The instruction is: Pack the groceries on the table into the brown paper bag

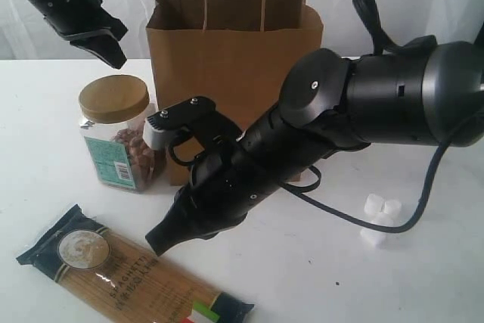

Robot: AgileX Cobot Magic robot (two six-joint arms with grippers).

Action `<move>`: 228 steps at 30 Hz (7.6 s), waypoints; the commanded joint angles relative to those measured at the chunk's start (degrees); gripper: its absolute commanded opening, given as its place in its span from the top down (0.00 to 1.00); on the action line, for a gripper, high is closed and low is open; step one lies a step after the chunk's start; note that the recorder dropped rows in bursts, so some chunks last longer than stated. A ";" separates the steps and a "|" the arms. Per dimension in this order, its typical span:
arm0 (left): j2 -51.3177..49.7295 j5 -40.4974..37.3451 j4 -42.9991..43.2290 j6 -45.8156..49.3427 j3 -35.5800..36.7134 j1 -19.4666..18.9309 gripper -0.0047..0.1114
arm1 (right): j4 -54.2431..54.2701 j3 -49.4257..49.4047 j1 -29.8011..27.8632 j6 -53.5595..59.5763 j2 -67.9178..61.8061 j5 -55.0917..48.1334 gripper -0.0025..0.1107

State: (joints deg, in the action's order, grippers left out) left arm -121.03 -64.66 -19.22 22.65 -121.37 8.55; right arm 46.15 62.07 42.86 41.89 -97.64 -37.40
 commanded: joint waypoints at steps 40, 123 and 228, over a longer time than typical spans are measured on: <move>26.93 11.66 3.85 -4.60 29.81 -5.21 0.96 | -31.65 -0.50 -0.02 -38.14 2.66 7.59 0.98; 53.21 98.73 10.15 -27.47 104.91 17.07 0.06 | -33.80 -0.50 -0.02 -33.14 2.66 8.06 0.98; 22.33 109.58 13.69 -28.57 93.67 16.80 0.96 | 32.58 3.34 -0.06 19.79 -7.79 9.82 0.98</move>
State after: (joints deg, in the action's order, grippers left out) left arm -98.88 47.92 -4.96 -7.21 -27.93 25.35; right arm 81.10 65.08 42.86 61.01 -105.54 -27.15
